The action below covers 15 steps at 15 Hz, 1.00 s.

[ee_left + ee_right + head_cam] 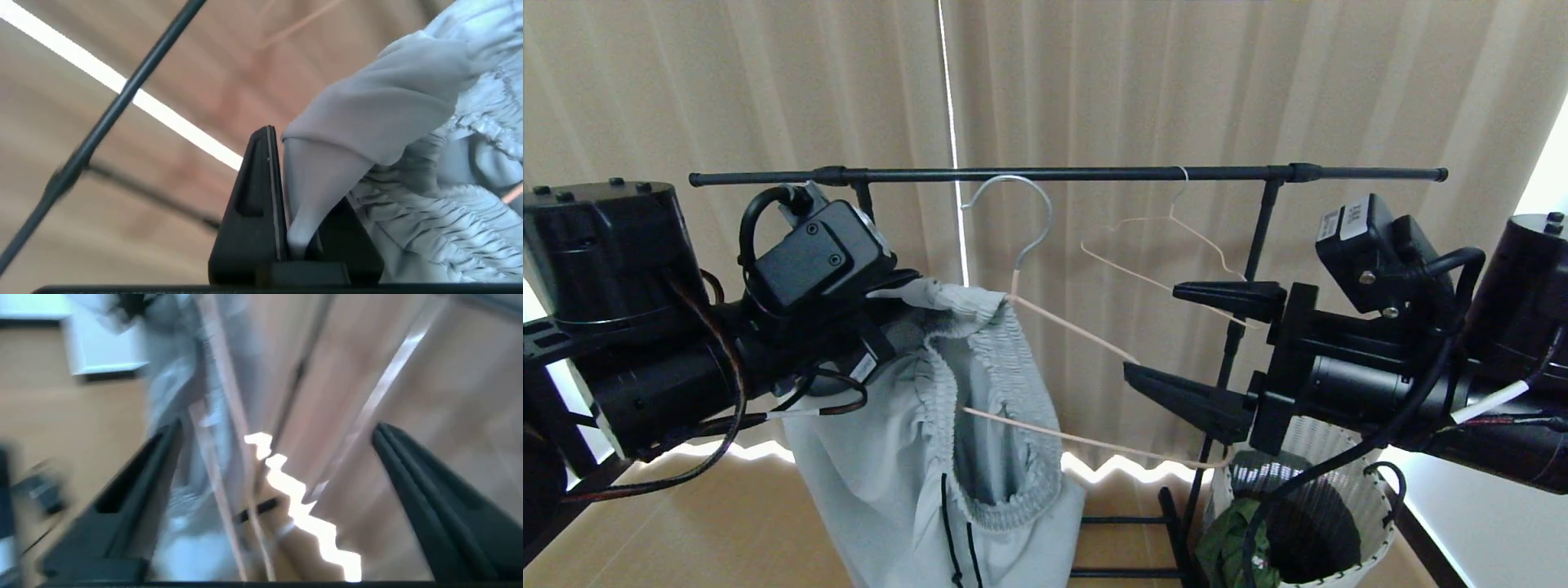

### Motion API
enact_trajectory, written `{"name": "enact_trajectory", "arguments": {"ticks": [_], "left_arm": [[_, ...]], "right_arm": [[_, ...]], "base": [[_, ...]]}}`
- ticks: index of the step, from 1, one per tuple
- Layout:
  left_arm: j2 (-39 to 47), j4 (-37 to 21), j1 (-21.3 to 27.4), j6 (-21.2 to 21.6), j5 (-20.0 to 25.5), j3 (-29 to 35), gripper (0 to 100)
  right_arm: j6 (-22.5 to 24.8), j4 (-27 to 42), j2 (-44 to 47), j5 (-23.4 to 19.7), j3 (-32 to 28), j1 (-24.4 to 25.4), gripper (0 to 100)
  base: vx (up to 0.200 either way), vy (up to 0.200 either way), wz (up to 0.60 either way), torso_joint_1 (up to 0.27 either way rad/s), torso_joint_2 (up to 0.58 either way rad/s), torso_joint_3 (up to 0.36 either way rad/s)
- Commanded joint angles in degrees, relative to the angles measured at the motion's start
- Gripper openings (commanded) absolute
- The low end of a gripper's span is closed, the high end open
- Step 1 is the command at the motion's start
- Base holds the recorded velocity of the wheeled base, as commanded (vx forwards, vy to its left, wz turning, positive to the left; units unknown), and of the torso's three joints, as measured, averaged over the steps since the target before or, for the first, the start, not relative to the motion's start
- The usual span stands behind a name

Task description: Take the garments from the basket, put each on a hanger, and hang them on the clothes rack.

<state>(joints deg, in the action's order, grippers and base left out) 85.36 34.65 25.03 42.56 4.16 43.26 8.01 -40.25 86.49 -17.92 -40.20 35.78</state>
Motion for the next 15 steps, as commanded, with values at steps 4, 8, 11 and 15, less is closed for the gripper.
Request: {"name": "enact_trajectory", "arguments": {"ticks": [4,8,11,15], "left_arm": [[0.0,0.0,-0.2,-6.4,-14.4,-0.6,0],[0.3,-0.3,-0.2,-10.3,-24.8,-1.0,0],[1.0,-0.3,-0.2,-13.6,-28.8,-0.4,0],[1.4,-0.1,0.1,-22.3,-28.7,-0.4,0]], "right_arm": [[1.5,-0.4,0.3,4.2,0.0,-3.5,100],[1.4,0.0,1.0,6.4,0.0,-3.2,100],[1.1,-0.4,2.2,7.5,-0.1,-2.5,100],[-8.0,-0.2,4.2,7.8,-0.1,4.1,100]], "base": [[0.000,0.000,0.00,0.000,0.00,0.000],[0.000,0.000,0.00,0.000,0.00,0.000],[0.000,0.000,0.00,0.000,0.00,0.000],[0.000,0.000,0.00,0.000,0.00,0.000]]}}
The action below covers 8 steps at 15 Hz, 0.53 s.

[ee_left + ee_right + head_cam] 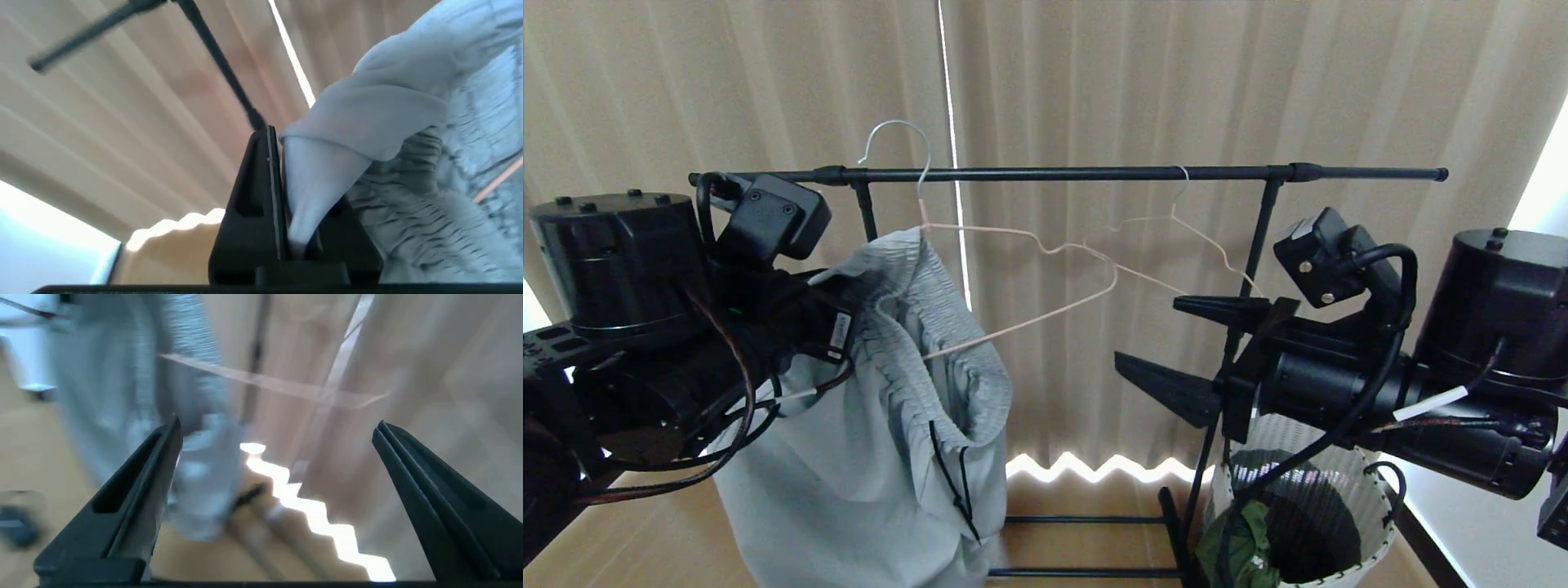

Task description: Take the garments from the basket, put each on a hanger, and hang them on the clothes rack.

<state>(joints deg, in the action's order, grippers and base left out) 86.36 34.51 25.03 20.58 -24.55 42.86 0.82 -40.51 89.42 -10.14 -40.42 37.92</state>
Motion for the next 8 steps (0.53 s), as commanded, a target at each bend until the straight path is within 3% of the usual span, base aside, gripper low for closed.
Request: {"name": "enact_trajectory", "arguments": {"ticks": [1,5,8], "left_arm": [[0.8,0.1,0.2,-1.9,0.1,0.5,0],[0.2,0.2,3.2,-7.7,3.6,1.0,0],[-0.6,0.9,5.6,-7.8,4.9,1.3,0]], "right_arm": [[-2.0,-0.1,2.3,0.5,-0.1,3.6,100],[-2.3,-0.8,6.6,3.1,-2.5,7.1,100],[-2.4,-0.9,10.8,5.7,-4.8,7.3,100]], "base": [[0.000,0.000,0.00,0.000,0.00,0.000],[0.000,0.000,0.00,0.000,0.00,0.000],[0.000,0.000,0.00,0.000,0.00,0.000]]}}
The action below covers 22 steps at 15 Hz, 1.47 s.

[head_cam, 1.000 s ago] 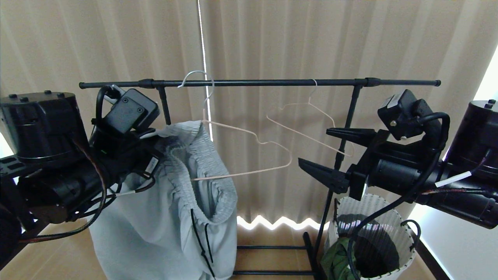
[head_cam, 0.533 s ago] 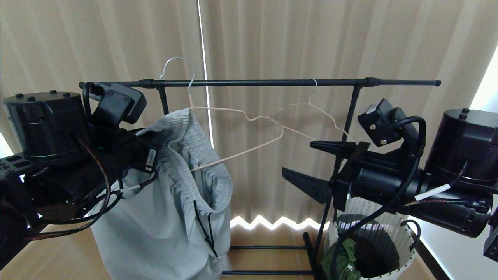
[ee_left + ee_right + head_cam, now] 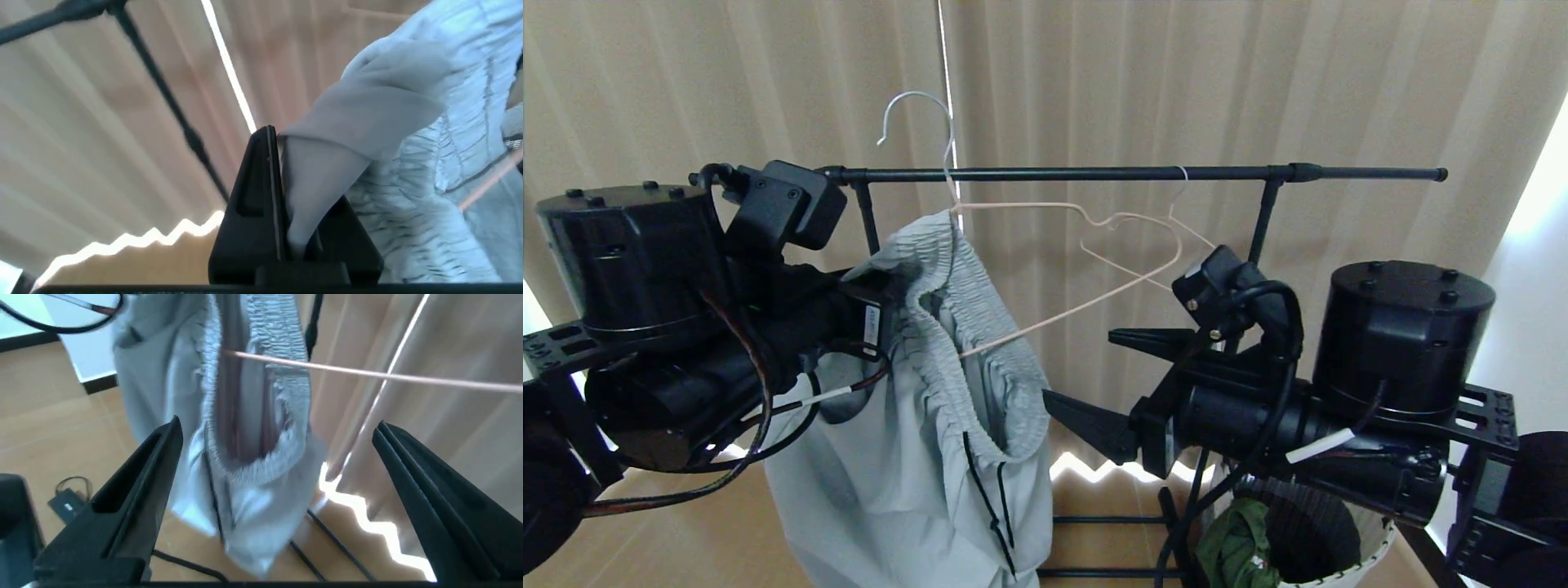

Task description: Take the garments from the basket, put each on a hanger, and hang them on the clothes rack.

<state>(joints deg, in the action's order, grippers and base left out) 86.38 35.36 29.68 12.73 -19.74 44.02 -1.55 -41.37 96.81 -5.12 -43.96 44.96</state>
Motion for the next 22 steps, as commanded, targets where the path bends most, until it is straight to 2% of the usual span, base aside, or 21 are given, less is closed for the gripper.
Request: {"name": "enact_trajectory", "arguments": {"ticks": [1,2,4,6,8,9,13,18,22], "left_arm": [[-0.6,0.7,1.3,0.0,0.0,0.2,0],[-0.5,3.7,1.7,0.3,0.0,-0.3,0],[-0.8,6.2,3.1,0.2,1.9,-0.3,0],[-1.3,6.3,3.4,0.2,4.4,-0.3,0],[-1.4,6.4,3.3,0.3,4.4,-0.1,0],[-1.4,6.4,3.3,0.3,4.4,-0.1,0],[-1.3,6.4,2.7,1.3,4.4,-0.1,0],[-2.6,6.1,-3.0,12.8,4.0,-1.2,0],[-4.2,6.0,-5.6,16.3,3.8,-5.0,0]], "right_arm": [[0.0,0.0,4.0,1.6,-1.5,0.2,100],[0.0,-0.6,5.5,4.0,-1.7,-0.1,100],[0.0,-4.2,8.0,4.4,-0.9,-1.0,100],[0.1,-5.7,10.2,5.7,-1.0,-1.5,100],[0.1,-5.9,10.6,6.7,-0.8,-2.2,100],[0.1,-5.9,10.3,6.7,-0.4,-2.4,0],[0.1,-5.9,8.4,7.1,1.0,-4.4,0],[0.4,-5.8,5.9,7.2,0.2,-12.6,0],[0.4,-5.9,5.6,7.2,-1.6,-17.2,0]], "base": [[0.000,0.000,0.00,0.000,0.00,0.000],[0.000,0.000,0.00,0.000,0.00,0.000],[0.000,0.000,0.00,0.000,0.00,0.000],[0.000,0.000,0.00,0.000,0.00,0.000],[0.000,0.000,0.00,0.000,0.00,0.000],[0.000,0.000,0.00,0.000,0.00,0.000],[0.000,0.000,0.00,0.000,0.00,0.000],[0.000,0.000,0.00,0.000,0.00,0.000],[0.000,0.000,0.00,0.000,0.00,0.000]]}}
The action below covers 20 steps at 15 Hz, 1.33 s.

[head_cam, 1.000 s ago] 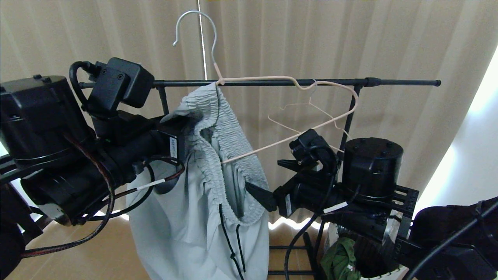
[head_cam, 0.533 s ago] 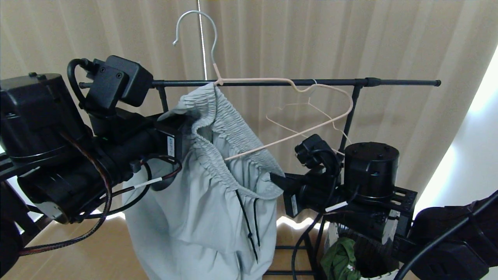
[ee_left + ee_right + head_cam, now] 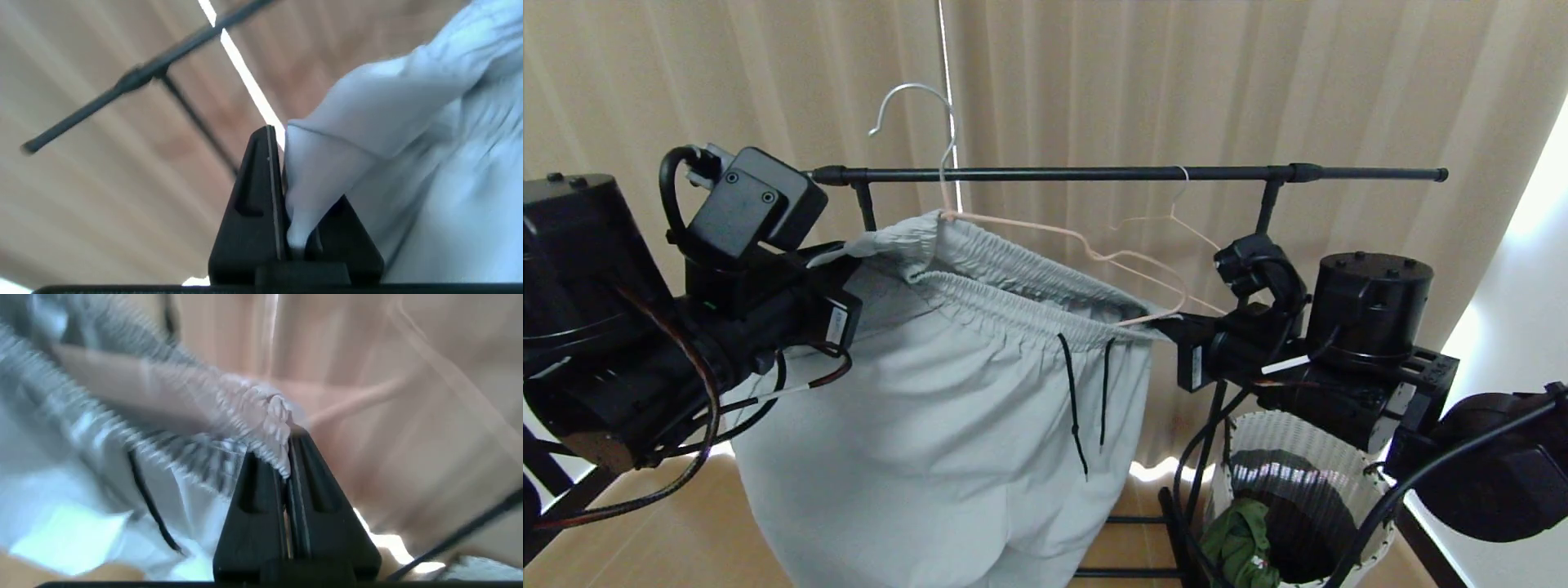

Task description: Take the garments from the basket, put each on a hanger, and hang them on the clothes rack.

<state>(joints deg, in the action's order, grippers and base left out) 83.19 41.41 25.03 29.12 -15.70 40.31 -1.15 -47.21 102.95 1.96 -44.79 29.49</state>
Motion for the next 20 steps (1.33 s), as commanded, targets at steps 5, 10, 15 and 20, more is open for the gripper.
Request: {"name": "enact_trajectory", "arguments": {"ticks": [5,10,15,20], "left_arm": [[-2.0,0.2,-4.7,8.1,-0.1,-4.0,0],[-2.0,0.2,-4.6,13.7,0.0,-4.4,0],[-0.8,0.2,-4.6,14.2,-1.8,-4.4,0],[-0.8,0.2,-4.7,14.1,-3.6,-4.5,0]], "right_arm": [[-0.1,-0.1,-1.1,0.1,-2.4,-3.4,0],[0.1,0.5,-1.6,-0.4,-4.7,3.2,0],[0.2,0.8,-2.1,-0.3,-4.3,8.6,0],[0.6,0.7,-2.4,-0.2,-2.1,8.4,100]], "base": [[0.000,0.000,0.00,0.000,0.00,0.000],[0.000,0.000,0.00,0.000,0.00,0.000],[0.000,0.000,0.00,0.000,0.00,0.000],[0.000,0.000,0.00,0.000,0.00,0.000]]}}
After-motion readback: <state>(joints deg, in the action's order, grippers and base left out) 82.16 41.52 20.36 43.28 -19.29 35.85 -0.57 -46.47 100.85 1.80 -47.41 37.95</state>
